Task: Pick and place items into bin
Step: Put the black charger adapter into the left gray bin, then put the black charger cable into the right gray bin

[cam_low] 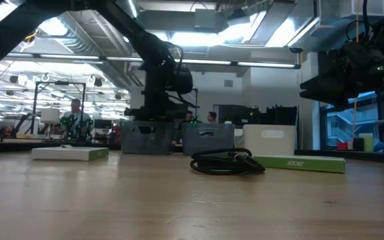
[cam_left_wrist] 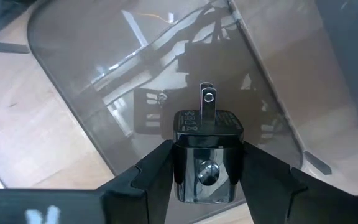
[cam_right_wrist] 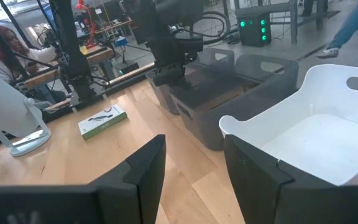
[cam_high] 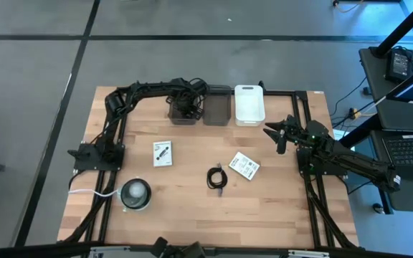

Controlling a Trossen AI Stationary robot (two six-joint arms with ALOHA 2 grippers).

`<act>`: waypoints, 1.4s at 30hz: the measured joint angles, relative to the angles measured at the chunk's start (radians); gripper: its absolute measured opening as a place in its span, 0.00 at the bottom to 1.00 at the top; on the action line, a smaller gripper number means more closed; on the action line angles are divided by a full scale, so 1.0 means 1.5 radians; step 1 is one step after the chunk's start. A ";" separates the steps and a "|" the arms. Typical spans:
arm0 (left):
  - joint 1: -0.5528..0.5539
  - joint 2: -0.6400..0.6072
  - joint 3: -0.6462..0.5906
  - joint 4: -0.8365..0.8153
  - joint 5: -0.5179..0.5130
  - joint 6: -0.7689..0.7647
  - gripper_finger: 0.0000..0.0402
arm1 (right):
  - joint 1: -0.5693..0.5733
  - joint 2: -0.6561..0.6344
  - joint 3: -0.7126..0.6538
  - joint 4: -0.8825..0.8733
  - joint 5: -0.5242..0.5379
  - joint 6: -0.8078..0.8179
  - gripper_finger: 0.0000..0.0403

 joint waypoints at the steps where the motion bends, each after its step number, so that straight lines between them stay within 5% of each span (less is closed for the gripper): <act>1: 0.000 0.000 0.000 0.000 0.000 0.000 0.42 | 0.000 0.000 0.000 0.000 0.000 0.000 0.42; 12: 0.003 -0.010 0.006 -0.010 -0.013 0.038 0.47 | 0.000 0.000 0.000 0.000 0.000 0.000 0.42; 24: -0.035 -0.173 0.037 -0.006 -0.076 0.029 0.47 | 0.000 0.000 0.000 0.000 0.000 0.000 0.42; 37: -0.279 -0.304 0.037 0.026 0.073 0.126 0.47 | 0.000 0.000 0.000 0.000 0.000 -0.003 0.42; 42: -0.383 -0.281 0.037 0.050 0.030 0.123 0.47 | 0.000 0.000 0.000 0.000 0.000 -0.003 0.42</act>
